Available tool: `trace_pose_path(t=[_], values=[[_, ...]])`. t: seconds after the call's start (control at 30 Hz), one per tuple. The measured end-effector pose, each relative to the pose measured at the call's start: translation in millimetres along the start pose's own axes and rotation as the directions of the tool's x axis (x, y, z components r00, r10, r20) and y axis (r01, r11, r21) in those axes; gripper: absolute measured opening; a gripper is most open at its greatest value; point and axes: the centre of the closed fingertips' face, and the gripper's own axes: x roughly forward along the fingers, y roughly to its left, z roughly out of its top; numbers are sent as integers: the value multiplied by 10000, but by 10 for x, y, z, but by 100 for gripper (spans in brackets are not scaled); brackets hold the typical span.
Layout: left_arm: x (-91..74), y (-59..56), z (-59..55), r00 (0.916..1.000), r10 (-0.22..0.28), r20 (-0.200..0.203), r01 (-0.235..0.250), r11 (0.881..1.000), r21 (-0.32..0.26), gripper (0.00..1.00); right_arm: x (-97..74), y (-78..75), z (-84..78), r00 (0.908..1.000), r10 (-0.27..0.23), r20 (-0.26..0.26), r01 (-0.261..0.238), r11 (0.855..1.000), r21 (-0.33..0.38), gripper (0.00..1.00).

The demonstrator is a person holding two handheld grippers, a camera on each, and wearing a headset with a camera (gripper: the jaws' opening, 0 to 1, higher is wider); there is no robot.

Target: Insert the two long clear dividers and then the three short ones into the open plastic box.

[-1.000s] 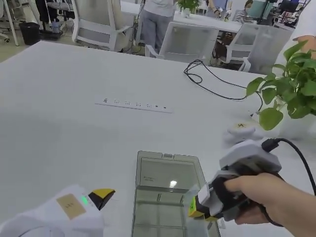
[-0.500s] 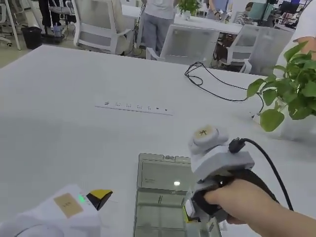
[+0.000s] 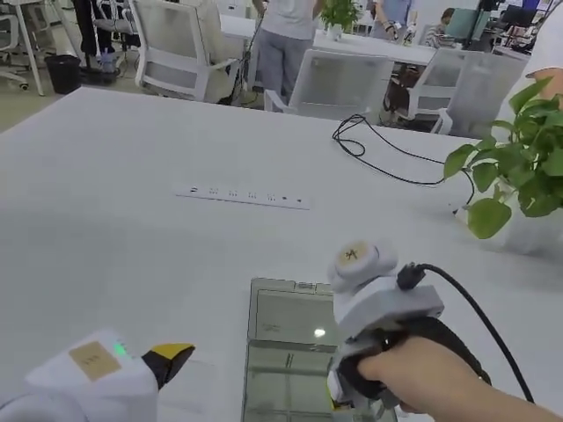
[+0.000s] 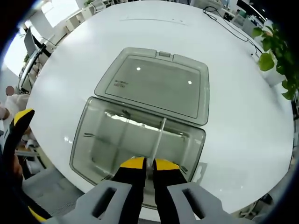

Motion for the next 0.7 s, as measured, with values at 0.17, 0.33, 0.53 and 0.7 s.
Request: trace_pose_path(t=[0.17,0.33,0.53,0.7], values=[[-32,33,-4,9999,137,-77,-136,9998,127,91,-2,-4,-2,9999,140,81,-141,9997,177,7],[-63,81,-29,9991,324,-269,-315,9989,350,90,2,43,-1,9962,799,334,-794,9967,-167,11],[-111,131,-15,9977,602,-306,-590,9975,382,90,-26,129,-29,9818,1683,880,-1639,9850,-548,21],[-152,147,-15,9961,797,-372,-779,9958,478,90,-134,199,22,9535,2344,1893,-2116,9682,-1334,30]])
